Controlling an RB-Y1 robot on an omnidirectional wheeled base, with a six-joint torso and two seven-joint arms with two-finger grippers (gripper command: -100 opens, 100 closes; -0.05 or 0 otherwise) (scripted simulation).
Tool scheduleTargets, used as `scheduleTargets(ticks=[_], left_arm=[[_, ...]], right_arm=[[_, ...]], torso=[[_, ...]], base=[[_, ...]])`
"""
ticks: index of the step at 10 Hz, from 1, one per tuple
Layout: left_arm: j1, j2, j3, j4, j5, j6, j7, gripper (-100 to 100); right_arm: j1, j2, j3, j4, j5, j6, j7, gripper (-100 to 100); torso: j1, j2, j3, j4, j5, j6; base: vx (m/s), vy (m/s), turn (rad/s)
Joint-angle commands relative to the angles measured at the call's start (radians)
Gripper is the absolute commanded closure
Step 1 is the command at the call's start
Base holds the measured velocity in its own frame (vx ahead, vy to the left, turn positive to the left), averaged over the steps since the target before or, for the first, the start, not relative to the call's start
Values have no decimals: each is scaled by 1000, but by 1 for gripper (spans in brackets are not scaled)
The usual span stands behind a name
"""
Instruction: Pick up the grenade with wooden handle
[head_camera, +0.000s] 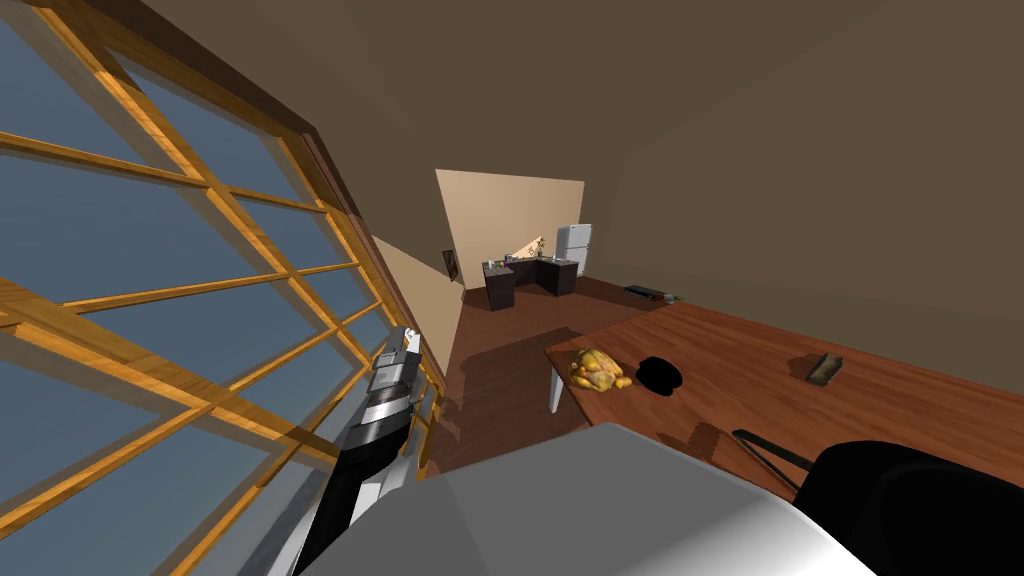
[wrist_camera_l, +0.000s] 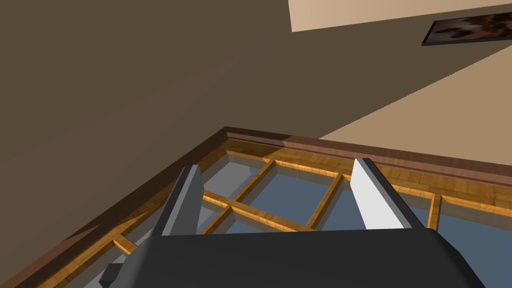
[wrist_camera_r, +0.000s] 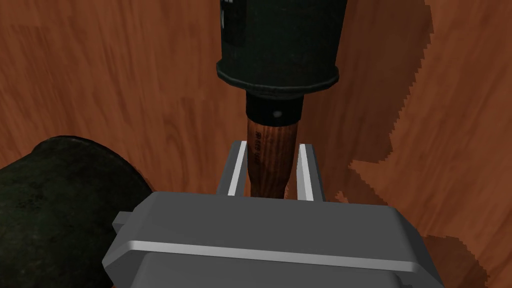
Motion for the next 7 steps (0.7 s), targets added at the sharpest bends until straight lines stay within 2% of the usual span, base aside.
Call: scheduleTargets(ticks=[1, 3, 4, 5, 6, 7], left_arm=[[0, 0, 0, 0, 0, 0, 0, 0], [0, 0, 0, 0, 0, 0, 0, 0], [0, 0, 0, 0, 0, 0, 0, 0], [0, 0, 0, 0, 0, 0, 0, 0], [0, 0, 0, 0, 0, 0, 0, 0], [0, 0, 0, 0, 0, 0, 0, 0]], right_arm=[[0, 0, 0, 0, 0, 0, 0, 100], [0, -1, 0, 0, 0, 1, 0, 100], [0, -1, 0, 0, 0, 1, 0, 0], [15, -32, -5, -15, -11, -13, 7, 100], [21, -48, -5, -21, -16, -22, 10, 100], [13, -36, -3, -8, -12, -21, 6, 100]], torso=[[0, 0, 0, 0, 0, 0], [1, 0, 0, 0, 0, 1], [1, 0, 0, 0, 0, 1], [1, 0, 0, 0, 0, 1], [3, -2, -1, -1, 1, 2], [6, -2, -2, -1, 1, 2]], base=[[0, 0, 0], [0, 0, 0], [0, 0, 0], [32, 35, -114], [40, 65, -112], [13, 31, -24]])
